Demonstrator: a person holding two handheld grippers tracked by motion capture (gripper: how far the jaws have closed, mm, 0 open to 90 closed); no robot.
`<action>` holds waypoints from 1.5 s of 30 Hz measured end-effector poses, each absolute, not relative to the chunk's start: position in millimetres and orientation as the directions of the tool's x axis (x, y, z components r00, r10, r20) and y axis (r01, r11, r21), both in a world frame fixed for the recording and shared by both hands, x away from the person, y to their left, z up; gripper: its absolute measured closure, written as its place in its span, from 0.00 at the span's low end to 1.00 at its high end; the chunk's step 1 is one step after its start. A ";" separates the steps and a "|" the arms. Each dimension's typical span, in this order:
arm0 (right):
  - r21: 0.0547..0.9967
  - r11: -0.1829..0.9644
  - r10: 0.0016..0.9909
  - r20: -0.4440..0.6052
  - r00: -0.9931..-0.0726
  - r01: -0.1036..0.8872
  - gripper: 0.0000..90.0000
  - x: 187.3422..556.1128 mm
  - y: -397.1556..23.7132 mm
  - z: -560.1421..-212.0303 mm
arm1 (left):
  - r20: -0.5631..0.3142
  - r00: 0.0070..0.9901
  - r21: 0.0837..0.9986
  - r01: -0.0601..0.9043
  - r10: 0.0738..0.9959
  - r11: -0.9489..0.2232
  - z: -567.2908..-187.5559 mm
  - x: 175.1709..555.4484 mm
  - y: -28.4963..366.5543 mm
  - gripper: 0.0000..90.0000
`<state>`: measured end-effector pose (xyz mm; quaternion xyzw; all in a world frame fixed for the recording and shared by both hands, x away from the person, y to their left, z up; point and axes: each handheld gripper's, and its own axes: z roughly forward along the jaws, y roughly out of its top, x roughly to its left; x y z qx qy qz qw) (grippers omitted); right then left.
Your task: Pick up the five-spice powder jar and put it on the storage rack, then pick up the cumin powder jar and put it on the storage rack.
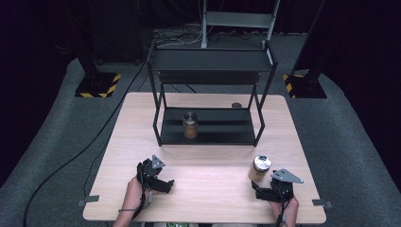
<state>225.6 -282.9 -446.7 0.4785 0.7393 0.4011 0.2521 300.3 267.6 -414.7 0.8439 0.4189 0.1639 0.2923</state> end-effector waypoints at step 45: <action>0.812 0.251 0.912 -0.017 -0.409 0.526 0.00 228.9 -274.7 -443.0 | -0.001 0.590 0.719 0.561 0.808 -0.409 -436.7 278.8 288.9 0.00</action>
